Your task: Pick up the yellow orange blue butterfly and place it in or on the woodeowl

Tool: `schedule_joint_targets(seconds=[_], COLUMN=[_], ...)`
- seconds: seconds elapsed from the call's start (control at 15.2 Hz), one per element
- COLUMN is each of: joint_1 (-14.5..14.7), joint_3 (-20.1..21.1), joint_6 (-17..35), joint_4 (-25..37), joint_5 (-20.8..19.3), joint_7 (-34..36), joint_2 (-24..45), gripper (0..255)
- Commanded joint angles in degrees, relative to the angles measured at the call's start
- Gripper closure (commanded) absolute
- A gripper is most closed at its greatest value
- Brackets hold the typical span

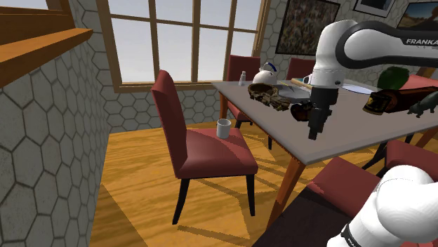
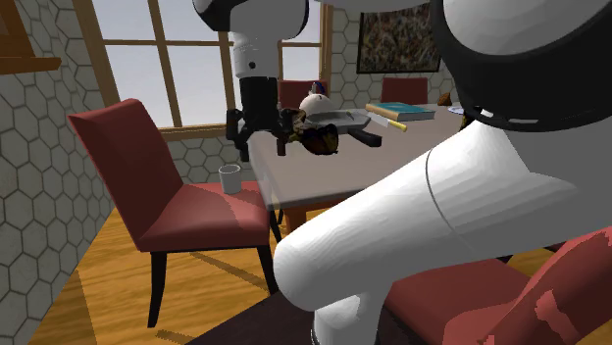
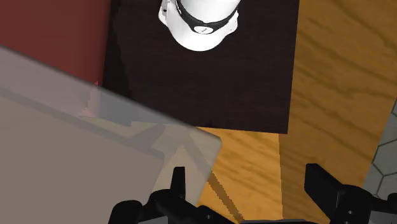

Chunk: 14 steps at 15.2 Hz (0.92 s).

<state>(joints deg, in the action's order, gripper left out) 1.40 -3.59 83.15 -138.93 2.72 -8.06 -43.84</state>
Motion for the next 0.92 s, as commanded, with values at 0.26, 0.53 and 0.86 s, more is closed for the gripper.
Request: schedule_joint_targets(seconds=[0.26, 0.53, 0.86], joint_1=[-1.1, -1.6, -0.5], joint_3=[-7.4, -15.5, -26.6], joint_6=[3.2, 7.0, 12.0], joint_4=[-2.1, -2.5, -0.3], joint_5=[-4.2, -7.8, -10.4], joint_7=[-10.5, -21.2, -34.7], joint_2=[-3.4, -4.5, -2.6], gripper=[0, 0, 0])
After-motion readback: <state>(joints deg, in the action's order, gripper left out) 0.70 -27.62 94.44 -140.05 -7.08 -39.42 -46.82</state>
